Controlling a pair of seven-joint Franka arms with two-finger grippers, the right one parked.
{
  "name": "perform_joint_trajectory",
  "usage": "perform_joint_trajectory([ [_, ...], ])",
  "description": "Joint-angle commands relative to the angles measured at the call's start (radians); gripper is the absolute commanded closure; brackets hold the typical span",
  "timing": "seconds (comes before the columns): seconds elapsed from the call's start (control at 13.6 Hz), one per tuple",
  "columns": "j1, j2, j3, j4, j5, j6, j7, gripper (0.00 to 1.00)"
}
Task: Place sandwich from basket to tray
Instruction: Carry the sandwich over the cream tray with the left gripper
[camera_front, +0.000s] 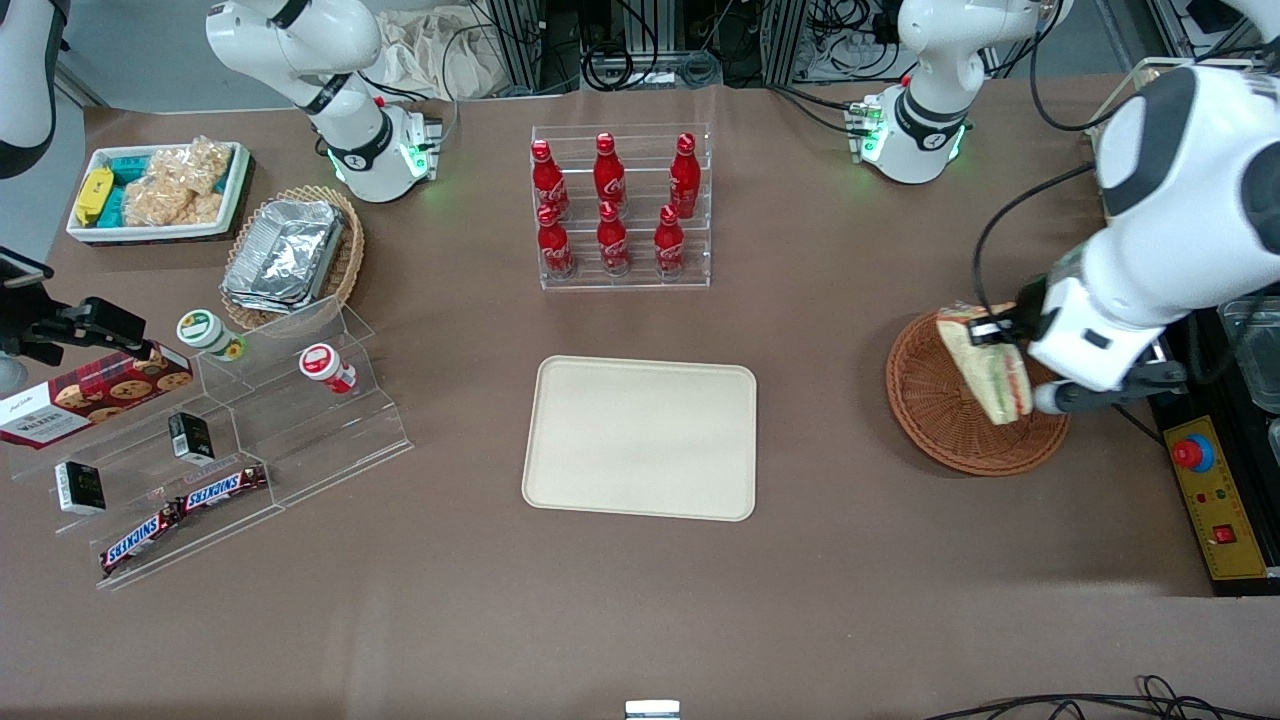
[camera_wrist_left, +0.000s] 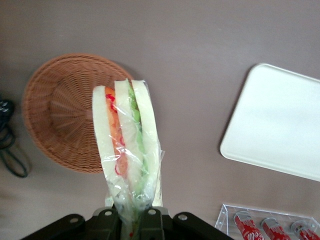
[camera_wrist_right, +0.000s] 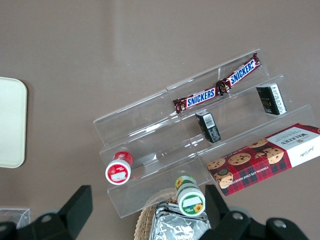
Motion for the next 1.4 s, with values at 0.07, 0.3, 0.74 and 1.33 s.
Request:
perform_joint_trajectory([
  [0.07, -0.113, 0.085, -0.035, 0.025, 0.015, 0.079, 0.01, 1.0],
  [0.3, -0.23, 0.184, -0.035, 0.024, 0.078, 0.226, -0.007, 1.0],
  [0.74, -0.347, 0.358, -0.031, 0.022, 0.163, 0.47, -0.046, 1.0],
  [1.33, -0.396, 0.553, -0.029, 0.018, 0.255, 0.674, -0.223, 1.0],
])
